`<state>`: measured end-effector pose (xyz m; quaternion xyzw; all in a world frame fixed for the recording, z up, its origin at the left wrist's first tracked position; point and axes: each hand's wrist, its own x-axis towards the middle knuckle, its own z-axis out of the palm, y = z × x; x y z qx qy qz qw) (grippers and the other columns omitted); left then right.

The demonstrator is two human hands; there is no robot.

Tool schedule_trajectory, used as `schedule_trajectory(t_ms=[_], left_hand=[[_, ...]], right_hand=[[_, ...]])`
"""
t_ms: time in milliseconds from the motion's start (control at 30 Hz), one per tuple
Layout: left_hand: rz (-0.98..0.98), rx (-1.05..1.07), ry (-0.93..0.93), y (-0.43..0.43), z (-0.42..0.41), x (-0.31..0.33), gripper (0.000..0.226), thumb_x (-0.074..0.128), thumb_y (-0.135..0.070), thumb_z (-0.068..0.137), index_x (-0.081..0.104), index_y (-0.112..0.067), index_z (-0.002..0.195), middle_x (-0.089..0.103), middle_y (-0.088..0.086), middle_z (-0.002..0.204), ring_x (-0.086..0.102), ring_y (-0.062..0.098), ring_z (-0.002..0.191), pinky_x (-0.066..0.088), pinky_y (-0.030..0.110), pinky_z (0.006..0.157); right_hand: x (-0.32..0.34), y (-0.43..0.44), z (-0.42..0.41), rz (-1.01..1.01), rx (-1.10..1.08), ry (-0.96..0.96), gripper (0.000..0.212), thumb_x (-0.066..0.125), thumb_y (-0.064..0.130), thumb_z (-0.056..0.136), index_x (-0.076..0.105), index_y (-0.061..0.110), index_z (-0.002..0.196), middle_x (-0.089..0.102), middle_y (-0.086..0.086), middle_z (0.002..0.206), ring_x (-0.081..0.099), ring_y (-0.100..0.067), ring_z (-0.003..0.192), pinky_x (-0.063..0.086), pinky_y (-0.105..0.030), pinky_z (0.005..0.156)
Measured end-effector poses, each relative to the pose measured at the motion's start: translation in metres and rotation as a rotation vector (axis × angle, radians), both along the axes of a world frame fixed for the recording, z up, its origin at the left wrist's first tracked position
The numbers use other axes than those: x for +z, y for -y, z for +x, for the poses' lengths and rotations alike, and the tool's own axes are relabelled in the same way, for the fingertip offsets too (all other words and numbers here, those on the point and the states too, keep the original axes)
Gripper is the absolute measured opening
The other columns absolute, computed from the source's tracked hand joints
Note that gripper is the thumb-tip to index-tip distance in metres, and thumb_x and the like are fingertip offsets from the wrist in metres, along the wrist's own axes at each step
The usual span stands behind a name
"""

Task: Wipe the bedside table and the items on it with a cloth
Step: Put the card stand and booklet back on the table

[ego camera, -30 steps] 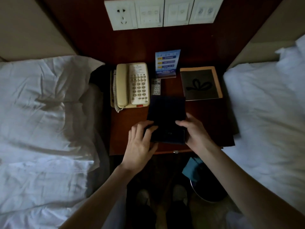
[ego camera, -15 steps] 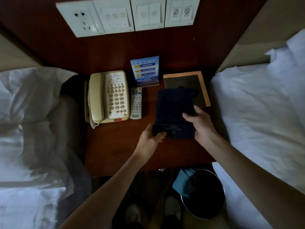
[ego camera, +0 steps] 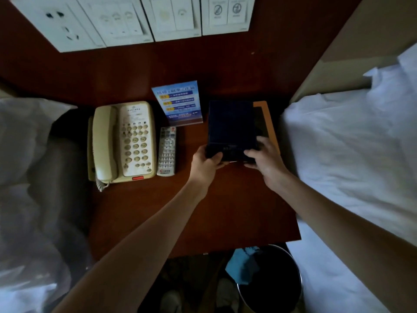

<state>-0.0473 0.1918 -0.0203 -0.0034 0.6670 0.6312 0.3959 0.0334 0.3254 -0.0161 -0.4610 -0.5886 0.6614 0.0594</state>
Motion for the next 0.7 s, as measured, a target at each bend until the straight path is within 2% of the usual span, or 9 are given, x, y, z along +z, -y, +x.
schedule_trajectory(t_ms=[33,100,167,233,333,400,500,600,700], left_hand=[[-0.017,0.001,0.001,-0.005,-0.003,-0.002,0.032,0.051,-0.007,0.094,0.047,-0.01,0.126,0.062,-0.001,0.111,0.067,0.012,0.095,0.056,0.024,0.083],[-0.066,-0.017,-0.023,-0.014,-0.008,-0.006,0.038,0.051,-0.009,0.094,0.046,-0.011,0.132,0.062,-0.002,0.114,0.065,0.01,0.098,0.054,0.026,0.088],[-0.125,-0.045,-0.071,-0.019,-0.012,-0.01,0.037,0.052,-0.013,0.094,0.049,-0.015,0.132,0.062,-0.002,0.118,0.064,0.006,0.096,0.053,0.022,0.082],[-0.24,-0.077,-0.159,-0.021,-0.016,-0.014,0.035,0.053,-0.019,0.094,0.053,-0.019,0.129,0.062,0.002,0.12,0.064,0.01,0.096,0.054,0.024,0.08],[-0.443,-0.168,-0.327,-0.019,-0.016,-0.021,0.034,0.056,-0.023,0.093,0.056,-0.021,0.126,0.058,0.008,0.122,0.058,0.022,0.109,0.05,0.039,0.095],[-0.492,-0.195,-0.389,-0.017,-0.01,-0.024,0.033,0.056,-0.021,0.093,0.057,-0.02,0.126,0.051,0.009,0.124,0.053,0.023,0.112,0.046,0.035,0.099],[-0.533,-0.235,-0.426,-0.015,-0.001,-0.028,0.037,0.052,-0.017,0.095,0.052,-0.018,0.132,0.043,0.009,0.126,0.05,0.022,0.112,0.04,0.024,0.093],[-0.554,-0.248,-0.453,-0.016,0.005,-0.03,0.039,0.05,-0.014,0.095,0.047,-0.014,0.134,0.04,0.008,0.126,0.05,0.021,0.109,0.04,0.022,0.094],[-0.581,-0.279,-0.525,-0.018,0.004,-0.028,0.035,0.052,-0.013,0.095,0.048,-0.012,0.13,0.041,0.009,0.123,0.047,0.017,0.1,0.04,0.022,0.093]], right_hand=[[-0.001,-0.004,-0.003,0.007,0.006,-0.001,0.048,0.055,0.003,0.089,0.043,0.017,0.134,0.054,0.01,0.106,0.058,-0.007,0.092,0.054,-0.025,0.07],[-0.002,-0.011,-0.01,0.026,0.021,0.011,0.057,0.058,0.001,0.087,0.039,0.015,0.139,0.056,0.004,0.118,0.059,-0.011,0.098,0.053,-0.029,0.085],[-0.005,-0.016,-0.016,0.063,0.048,0.056,0.064,0.063,0.004,0.084,0.037,0.015,0.142,0.053,-0.003,0.132,0.055,-0.018,0.113,0.045,-0.032,0.098],[-0.01,-0.018,-0.016,0.115,0.087,0.104,0.068,0.068,0.008,0.082,0.037,0.017,0.142,0.05,-0.002,0.134,0.047,-0.02,0.123,0.036,-0.026,0.096],[-0.02,-0.017,-0.011,0.203,0.167,0.162,0.071,0.07,0.008,0.08,0.036,0.016,0.142,0.047,-0.002,0.134,0.042,-0.023,0.129,0.033,-0.028,0.1],[-0.025,-0.016,-0.006,0.269,0.245,0.204,0.074,0.068,0.009,0.081,0.031,0.017,0.145,0.041,-0.008,0.139,0.039,-0.025,0.131,0.034,-0.035,0.109],[-0.03,-0.013,-0.002,0.358,0.335,0.247,0.077,0.063,0.012,0.086,0.02,0.019,0.149,0.03,-0.012,0.139,0.029,-0.029,0.133,0.031,-0.046,0.113],[-0.032,-0.008,-0.002,0.4,0.365,0.283,0.079,0.062,0.013,0.087,0.013,0.021,0.149,0.023,-0.014,0.141,0.019,-0.031,0.135,0.025,-0.045,0.114],[-0.029,-0.009,-0.003,0.379,0.34,0.283,0.079,0.064,0.011,0.085,0.017,0.021,0.147,0.022,-0.013,0.141,0.019,-0.031,0.135,0.024,-0.044,0.113]])
